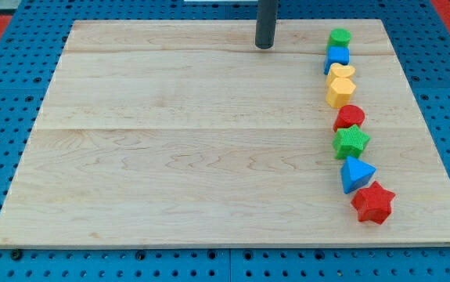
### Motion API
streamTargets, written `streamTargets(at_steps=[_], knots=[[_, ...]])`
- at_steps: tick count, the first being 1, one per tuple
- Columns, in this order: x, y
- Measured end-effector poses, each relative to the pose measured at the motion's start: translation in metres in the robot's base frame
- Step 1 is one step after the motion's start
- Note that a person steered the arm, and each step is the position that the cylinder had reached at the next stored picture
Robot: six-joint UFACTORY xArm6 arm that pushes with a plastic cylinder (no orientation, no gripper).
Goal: Move your arm to the right of the green circle
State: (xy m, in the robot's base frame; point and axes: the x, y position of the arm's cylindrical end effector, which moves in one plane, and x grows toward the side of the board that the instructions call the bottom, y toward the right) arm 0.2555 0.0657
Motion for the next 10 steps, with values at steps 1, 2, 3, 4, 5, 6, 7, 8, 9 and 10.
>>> streamTargets(at_steps=[1,2,3,4,5,6,7,8,9,10], knots=[[0.0,0.0],[-0.006,0.022],[-0.019,0.061],[-0.029,0.062],[-0.064,0.062],[-0.063,0.061],[-0.063,0.061],[-0.057,0.095],[-0.056,0.132],[-0.054,0.154]])
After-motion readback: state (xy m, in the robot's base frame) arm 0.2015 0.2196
